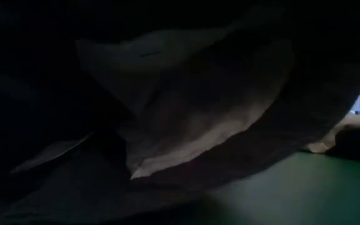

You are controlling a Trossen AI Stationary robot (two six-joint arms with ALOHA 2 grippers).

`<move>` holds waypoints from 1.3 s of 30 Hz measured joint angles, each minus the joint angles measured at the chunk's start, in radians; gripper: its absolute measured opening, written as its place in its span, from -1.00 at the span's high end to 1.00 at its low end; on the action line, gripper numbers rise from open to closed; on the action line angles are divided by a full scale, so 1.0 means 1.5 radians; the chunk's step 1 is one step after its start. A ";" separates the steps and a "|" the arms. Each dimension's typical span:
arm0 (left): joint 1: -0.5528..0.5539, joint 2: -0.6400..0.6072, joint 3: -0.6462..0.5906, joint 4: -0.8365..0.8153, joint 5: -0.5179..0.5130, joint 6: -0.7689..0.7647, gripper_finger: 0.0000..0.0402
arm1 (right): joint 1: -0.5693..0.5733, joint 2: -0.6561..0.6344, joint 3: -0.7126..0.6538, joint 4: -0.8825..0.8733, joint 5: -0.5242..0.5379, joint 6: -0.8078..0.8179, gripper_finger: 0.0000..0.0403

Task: Fold laundry
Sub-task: Fold the gray pants

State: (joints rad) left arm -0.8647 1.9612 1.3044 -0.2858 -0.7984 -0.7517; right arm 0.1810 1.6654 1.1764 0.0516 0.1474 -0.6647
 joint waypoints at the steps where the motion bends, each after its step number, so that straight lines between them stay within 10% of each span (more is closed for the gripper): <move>1: -0.004 -0.021 -0.030 0.030 -0.011 0.000 1.00 | -0.001 0.003 0.007 -0.002 -0.001 0.000 0.84; 21: -0.191 -0.159 -0.373 0.278 -0.303 -0.212 1.00 | -0.078 0.167 0.069 0.165 -0.113 0.004 0.84; 39: -0.209 -0.159 -0.392 0.215 -0.132 -0.406 1.00 | -0.078 0.368 0.319 0.064 -0.154 0.002 0.84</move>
State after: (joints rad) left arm -1.1786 1.7229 0.7170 0.0368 -0.9963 -1.3605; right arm 0.0643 2.2172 1.6554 0.1470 -0.0839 -0.6621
